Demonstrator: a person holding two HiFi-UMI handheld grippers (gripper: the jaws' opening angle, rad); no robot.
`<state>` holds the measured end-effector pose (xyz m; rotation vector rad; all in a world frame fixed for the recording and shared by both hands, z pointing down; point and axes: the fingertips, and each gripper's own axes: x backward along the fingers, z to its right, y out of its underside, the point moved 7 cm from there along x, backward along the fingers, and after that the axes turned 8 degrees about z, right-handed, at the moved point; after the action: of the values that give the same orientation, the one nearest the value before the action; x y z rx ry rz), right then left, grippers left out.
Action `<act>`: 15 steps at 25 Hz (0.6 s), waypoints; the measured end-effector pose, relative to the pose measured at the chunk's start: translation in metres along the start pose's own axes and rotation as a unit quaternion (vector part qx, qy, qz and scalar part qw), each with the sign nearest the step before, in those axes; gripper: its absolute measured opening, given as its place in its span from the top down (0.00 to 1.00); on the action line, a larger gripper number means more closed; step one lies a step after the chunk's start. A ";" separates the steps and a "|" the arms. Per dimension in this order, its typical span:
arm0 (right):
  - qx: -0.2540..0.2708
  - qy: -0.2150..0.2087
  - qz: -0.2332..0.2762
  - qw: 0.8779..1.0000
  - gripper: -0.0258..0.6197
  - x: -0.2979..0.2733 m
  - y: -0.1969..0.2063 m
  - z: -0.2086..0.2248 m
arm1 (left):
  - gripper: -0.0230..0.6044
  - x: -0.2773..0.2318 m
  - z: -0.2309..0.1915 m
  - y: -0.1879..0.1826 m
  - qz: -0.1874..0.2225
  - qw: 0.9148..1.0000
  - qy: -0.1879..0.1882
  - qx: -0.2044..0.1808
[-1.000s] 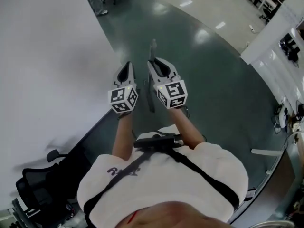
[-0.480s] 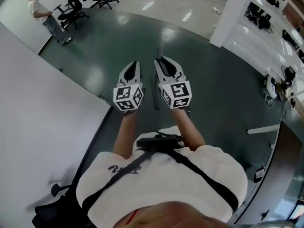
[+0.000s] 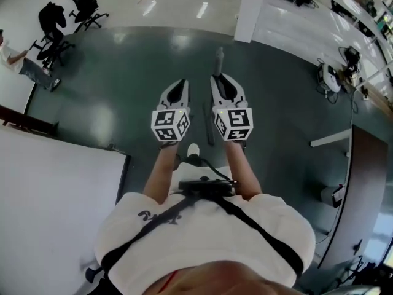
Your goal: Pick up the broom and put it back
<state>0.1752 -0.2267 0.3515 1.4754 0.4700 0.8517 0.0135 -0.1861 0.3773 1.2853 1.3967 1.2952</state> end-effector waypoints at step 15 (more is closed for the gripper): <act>0.017 0.095 -0.028 0.995 0.83 -0.012 0.046 0.224 | 0.95 -0.244 0.112 0.072 -0.003 0.992 0.126 0.018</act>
<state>0.3236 -0.3897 0.4117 1.4112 0.6681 0.9477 0.1685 -0.4130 0.4156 1.1692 1.6033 1.4747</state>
